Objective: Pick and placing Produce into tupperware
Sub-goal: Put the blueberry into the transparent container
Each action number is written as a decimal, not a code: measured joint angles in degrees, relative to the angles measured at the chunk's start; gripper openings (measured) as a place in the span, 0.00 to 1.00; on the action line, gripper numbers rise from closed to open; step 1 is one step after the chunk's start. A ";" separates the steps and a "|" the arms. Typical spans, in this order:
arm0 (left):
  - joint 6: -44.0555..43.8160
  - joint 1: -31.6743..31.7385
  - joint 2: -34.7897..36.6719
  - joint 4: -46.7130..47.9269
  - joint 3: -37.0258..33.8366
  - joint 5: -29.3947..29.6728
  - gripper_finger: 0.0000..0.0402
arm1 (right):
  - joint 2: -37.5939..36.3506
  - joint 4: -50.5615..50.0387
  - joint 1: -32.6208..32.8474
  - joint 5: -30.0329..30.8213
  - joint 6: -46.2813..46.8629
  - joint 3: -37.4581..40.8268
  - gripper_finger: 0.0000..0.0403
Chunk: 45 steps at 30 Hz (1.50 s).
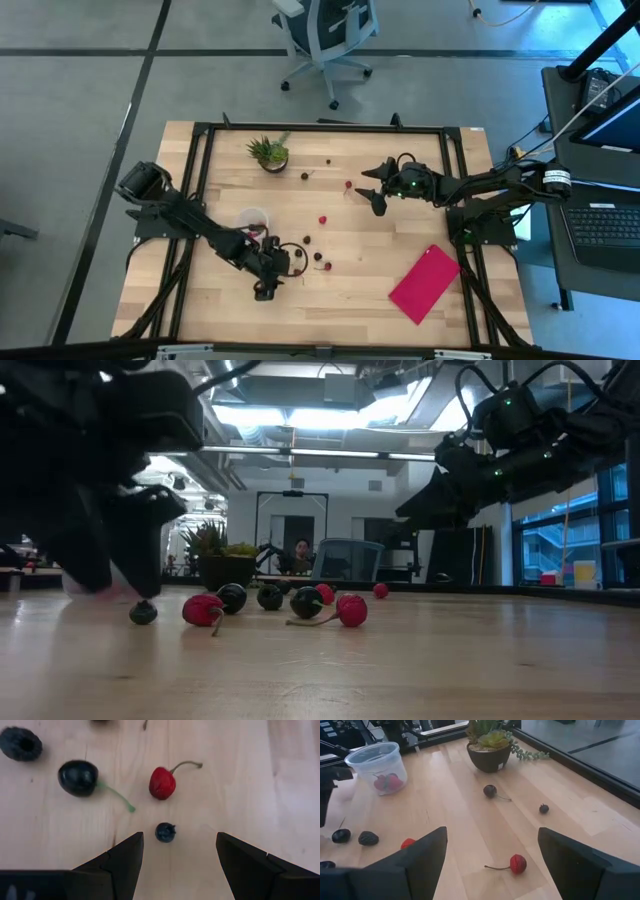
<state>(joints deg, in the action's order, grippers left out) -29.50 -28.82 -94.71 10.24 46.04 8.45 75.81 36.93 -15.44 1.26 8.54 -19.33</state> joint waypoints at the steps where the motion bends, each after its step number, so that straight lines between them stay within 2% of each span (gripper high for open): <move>1: 0.00 0.04 -0.47 0.00 0.00 0.00 0.60 | 0.00 0.00 0.00 0.00 0.02 0.00 0.78; 8: -0.07 0.09 -1.25 -0.24 -0.02 0.33 0.60 | 0.00 0.00 -0.02 0.02 -0.04 0.00 0.78; 13: 0.07 0.09 -1.25 -0.52 -0.02 4.70 0.60 | 0.00 0.00 -0.02 0.02 -0.07 0.00 0.78; 24: 0.14 0.05 -3.70 -1.04 0.03 4.54 0.58 | -0.02 0.00 -0.02 0.04 0.02 0.00 0.78; 31: 0.09 0.09 -4.16 -1.05 0.09 4.65 0.48 | -0.02 0.00 -0.02 0.06 -0.07 0.00 0.78; 45: -0.02 0.15 -4.29 -1.22 0.07 4.06 0.18 | -0.02 0.00 -0.02 0.07 -0.21 0.00 0.78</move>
<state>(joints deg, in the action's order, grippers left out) -29.52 -28.67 -99.00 9.02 46.11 12.51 75.79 36.92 -15.46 1.32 8.32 -19.33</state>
